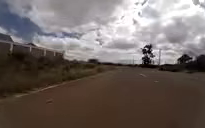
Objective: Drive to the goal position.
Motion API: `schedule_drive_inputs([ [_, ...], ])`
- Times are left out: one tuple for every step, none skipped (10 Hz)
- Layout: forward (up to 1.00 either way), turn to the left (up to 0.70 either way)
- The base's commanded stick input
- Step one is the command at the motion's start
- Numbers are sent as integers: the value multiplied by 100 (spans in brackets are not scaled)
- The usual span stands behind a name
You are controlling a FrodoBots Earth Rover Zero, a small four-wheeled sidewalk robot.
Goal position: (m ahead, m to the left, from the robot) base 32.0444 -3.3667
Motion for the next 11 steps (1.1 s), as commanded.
schedule_drive_inputs([
  [85, -34],
  [85, -34],
  [85, -34],
  [85, -34],
  [85, -34],
  [85, -34],
  [85, -34],
  [85, -33],
  [85, -33],
  [85, -26],
  [85, 0],
])
